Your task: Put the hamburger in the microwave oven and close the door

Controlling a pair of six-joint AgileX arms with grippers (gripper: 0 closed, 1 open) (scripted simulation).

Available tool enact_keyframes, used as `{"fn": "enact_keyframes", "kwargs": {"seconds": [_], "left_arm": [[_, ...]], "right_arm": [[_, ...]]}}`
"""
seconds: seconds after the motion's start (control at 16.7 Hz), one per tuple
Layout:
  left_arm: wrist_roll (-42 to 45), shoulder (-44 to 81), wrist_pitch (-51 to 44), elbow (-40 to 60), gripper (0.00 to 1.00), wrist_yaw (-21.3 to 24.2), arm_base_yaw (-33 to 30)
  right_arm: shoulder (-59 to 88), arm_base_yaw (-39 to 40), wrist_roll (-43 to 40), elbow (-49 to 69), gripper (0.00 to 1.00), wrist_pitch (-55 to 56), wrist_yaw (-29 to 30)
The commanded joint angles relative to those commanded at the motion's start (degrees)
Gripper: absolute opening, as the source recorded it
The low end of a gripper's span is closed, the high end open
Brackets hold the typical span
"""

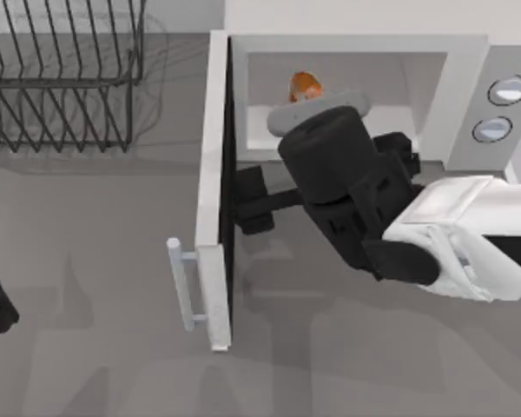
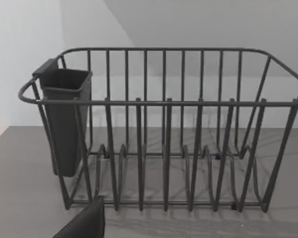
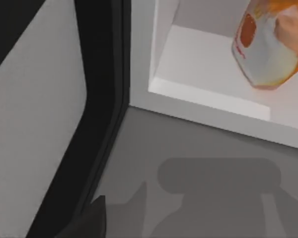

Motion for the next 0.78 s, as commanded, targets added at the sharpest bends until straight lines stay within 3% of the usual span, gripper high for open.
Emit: {"fn": "enact_keyframes", "kwargs": {"seconds": [0.42,0.78], "left_arm": [[0.00,0.00,0.00,0.00,1.00,0.00,0.00],[0.00,0.00,0.00,0.00,1.00,0.00,0.00]], "right_arm": [[-2.85,-1.82,-0.58,-1.89,1.00,0.01,-0.83],[-21.62,-10.25,-3.96,-12.29,1.00,-0.66,-6.15]]}}
